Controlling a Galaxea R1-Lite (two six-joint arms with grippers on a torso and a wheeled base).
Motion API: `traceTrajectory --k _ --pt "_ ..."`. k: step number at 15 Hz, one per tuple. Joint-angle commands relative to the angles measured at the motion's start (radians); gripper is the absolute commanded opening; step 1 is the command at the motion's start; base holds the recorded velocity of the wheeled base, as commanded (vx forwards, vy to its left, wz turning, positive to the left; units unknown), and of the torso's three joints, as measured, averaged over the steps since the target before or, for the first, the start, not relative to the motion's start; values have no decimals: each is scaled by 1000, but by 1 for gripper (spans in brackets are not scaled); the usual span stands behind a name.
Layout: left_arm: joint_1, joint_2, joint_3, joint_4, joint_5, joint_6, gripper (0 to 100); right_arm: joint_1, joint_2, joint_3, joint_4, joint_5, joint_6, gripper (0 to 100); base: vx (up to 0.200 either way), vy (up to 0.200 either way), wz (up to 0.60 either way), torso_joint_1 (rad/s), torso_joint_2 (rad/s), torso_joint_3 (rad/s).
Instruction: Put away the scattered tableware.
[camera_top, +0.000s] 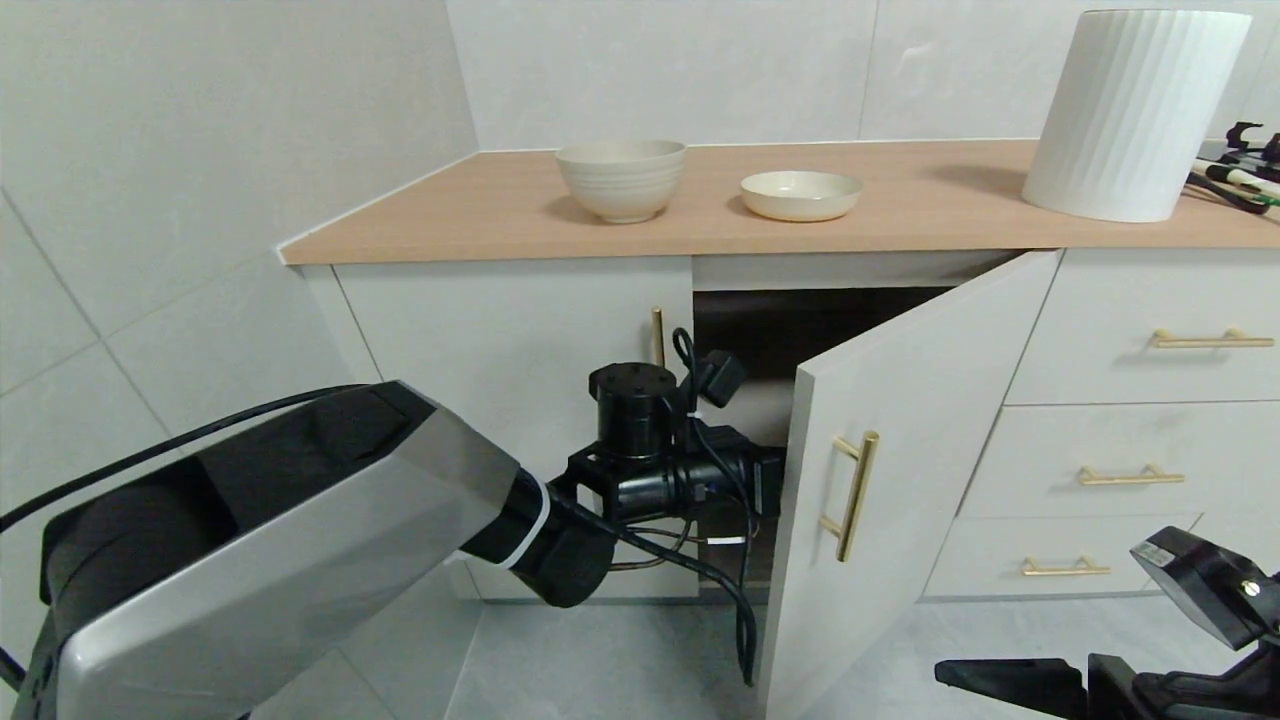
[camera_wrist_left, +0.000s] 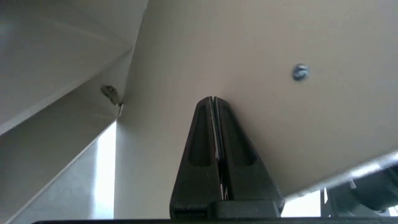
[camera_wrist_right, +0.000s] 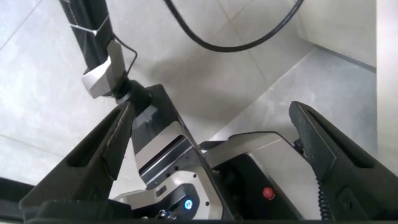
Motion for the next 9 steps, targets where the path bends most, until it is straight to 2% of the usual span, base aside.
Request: traceTrajectory --k 1,3,6,7,8,9 --pt "-28 -10 1 -1 33 -1 0 0 2 0 -1 0 -1 100 0 0 0 0 0 0" --pt "-112 -53 0 11 39 1 0 20 -17 9 -1 2 -3 100 0 0 0 0 0 0" --pt "-316 -170 0 115 36 1 0 172 -182 8 35 0 7 100 0 0 0 0 0 0" --pt "-345 -213 23 129 36 1 0 190 -231 -8 75 0 5 100 0 0 0 0 0 0" --pt "-345 -224 30 129 36 1 0 190 -242 -15 92 0 7 100 0 0 0 0 0 0" --pt "-308 -244 73 123 42 3 0 190 -270 -26 157 -3 5 100 0 0 0 0 0 0"
